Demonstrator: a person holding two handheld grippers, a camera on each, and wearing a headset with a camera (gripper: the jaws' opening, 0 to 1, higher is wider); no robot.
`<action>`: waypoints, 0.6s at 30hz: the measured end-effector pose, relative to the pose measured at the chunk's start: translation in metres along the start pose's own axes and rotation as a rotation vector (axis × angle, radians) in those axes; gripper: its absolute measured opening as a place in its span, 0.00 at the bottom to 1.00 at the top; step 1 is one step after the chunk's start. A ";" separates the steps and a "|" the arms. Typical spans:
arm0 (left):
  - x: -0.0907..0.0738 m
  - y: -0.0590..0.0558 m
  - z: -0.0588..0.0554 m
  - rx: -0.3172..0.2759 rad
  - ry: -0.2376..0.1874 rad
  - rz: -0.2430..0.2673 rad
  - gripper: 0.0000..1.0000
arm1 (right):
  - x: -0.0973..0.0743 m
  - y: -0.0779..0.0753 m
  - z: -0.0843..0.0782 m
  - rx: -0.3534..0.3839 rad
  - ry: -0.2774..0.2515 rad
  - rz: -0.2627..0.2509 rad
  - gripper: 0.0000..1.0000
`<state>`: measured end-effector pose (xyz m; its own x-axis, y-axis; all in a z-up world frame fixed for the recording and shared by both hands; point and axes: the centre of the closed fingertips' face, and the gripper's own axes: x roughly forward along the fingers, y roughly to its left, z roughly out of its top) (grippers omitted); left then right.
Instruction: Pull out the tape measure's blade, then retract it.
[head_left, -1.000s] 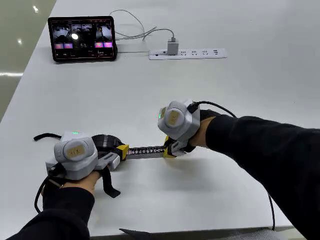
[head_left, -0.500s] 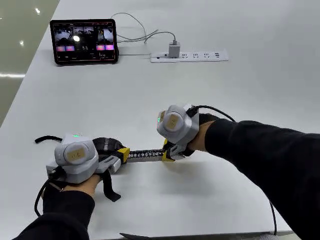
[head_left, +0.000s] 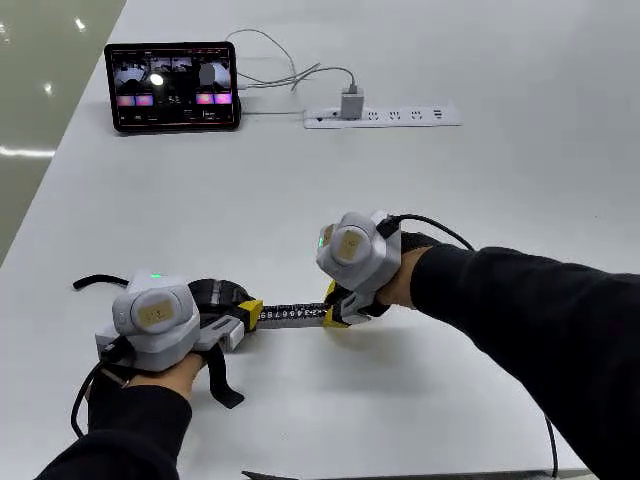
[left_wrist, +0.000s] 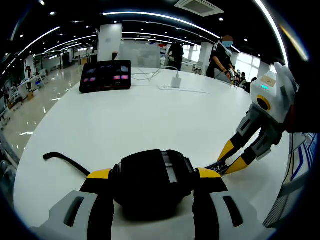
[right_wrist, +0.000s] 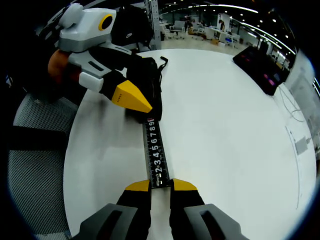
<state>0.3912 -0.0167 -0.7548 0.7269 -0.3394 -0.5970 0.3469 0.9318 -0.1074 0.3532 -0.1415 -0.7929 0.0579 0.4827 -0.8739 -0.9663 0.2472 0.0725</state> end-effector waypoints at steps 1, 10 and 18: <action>0.000 0.000 0.000 0.000 0.000 0.000 0.59 | 0.000 0.000 0.001 0.000 -0.002 0.001 0.09; 0.000 0.001 0.000 0.000 0.002 -0.001 0.59 | 0.002 0.001 0.004 0.007 -0.010 0.000 0.09; 0.001 0.001 0.000 0.000 0.001 -0.002 0.59 | 0.003 0.002 0.007 0.008 -0.022 0.001 0.09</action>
<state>0.3918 -0.0162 -0.7554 0.7256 -0.3407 -0.5979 0.3480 0.9312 -0.1082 0.3537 -0.1333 -0.7919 0.0624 0.5016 -0.8628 -0.9644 0.2529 0.0773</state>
